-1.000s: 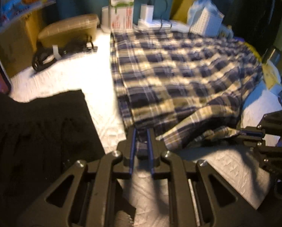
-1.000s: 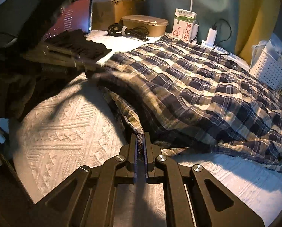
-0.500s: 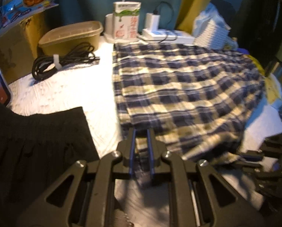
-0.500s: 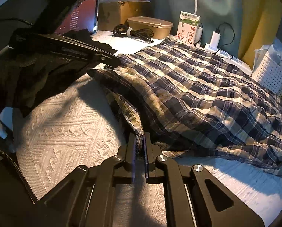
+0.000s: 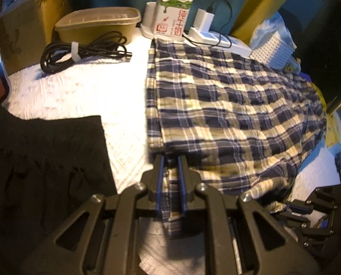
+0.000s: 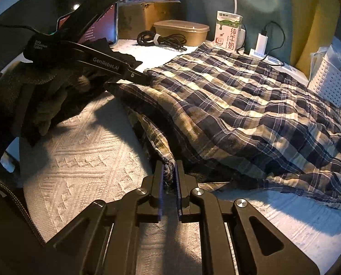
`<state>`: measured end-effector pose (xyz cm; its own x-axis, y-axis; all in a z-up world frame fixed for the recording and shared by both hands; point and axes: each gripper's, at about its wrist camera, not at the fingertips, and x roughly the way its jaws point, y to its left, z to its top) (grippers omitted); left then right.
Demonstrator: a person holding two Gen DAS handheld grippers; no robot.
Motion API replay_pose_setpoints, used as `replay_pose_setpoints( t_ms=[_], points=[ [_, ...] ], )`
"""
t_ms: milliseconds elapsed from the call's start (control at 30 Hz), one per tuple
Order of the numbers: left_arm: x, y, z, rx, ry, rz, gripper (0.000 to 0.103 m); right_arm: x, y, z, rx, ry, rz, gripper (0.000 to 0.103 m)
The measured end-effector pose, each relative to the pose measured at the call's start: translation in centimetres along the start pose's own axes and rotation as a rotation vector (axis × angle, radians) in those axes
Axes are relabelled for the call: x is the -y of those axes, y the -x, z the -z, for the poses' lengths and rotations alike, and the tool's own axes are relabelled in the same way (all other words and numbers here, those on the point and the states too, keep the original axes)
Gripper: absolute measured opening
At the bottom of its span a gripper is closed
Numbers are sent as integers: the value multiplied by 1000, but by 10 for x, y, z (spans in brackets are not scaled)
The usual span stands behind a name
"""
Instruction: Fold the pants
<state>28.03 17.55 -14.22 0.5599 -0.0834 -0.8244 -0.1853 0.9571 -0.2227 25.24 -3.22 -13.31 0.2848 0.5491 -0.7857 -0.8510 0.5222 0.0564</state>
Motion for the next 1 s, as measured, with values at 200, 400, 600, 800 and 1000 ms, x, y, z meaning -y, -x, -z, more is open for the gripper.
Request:
replay_pose_setpoints(
  t_ms=[200, 400, 600, 800, 1000],
  points=[
    [11, -2, 1, -2, -41, 65, 12, 0, 0, 1, 1, -8, -11, 10],
    [14, -2, 1, 40, -49, 26, 2, 1, 0, 1, 4, -9, -11, 10],
    [-10, 16, -4, 92, -17, -48, 2, 2, 1, -1, 12, -2, -7, 10],
    [-20, 10, 3, 56, 3, -52, 2, 0, -1, -3, -2, 15, -6, 10],
    [-24, 22, -4, 45, 34, -28, 7, 1, 1, -3, -44, 36, -18, 30]
  ],
)
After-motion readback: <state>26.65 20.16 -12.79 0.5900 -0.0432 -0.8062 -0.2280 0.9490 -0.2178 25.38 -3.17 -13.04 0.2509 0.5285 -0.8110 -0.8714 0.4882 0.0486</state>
